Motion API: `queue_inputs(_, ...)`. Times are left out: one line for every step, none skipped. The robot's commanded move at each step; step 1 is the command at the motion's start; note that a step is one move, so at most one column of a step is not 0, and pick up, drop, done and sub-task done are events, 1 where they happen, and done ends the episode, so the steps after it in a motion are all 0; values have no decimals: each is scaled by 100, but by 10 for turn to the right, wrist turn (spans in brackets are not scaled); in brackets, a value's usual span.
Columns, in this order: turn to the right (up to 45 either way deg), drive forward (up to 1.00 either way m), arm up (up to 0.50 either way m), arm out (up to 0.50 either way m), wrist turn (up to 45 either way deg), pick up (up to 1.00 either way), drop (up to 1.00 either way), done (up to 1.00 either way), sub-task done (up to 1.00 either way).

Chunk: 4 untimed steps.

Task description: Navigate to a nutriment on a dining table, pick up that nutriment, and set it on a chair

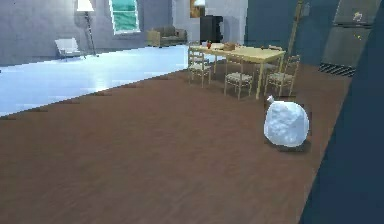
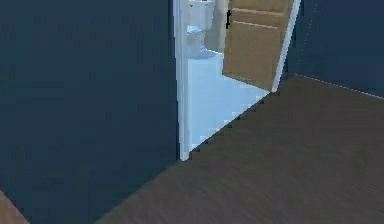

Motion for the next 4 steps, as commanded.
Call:
queue_inputs(0, 100, 0, 0, 0, 0, 0, 0, 0)
queue_inputs(60, 0, 0, 0, 0, 0, 0, 0, 0)
queue_inputs(0, 100, 0, 0, 0, 0, 0, 0, 0)
queue_inputs(30, 0, 0, 0, 0, 0, 0, 0, 0)
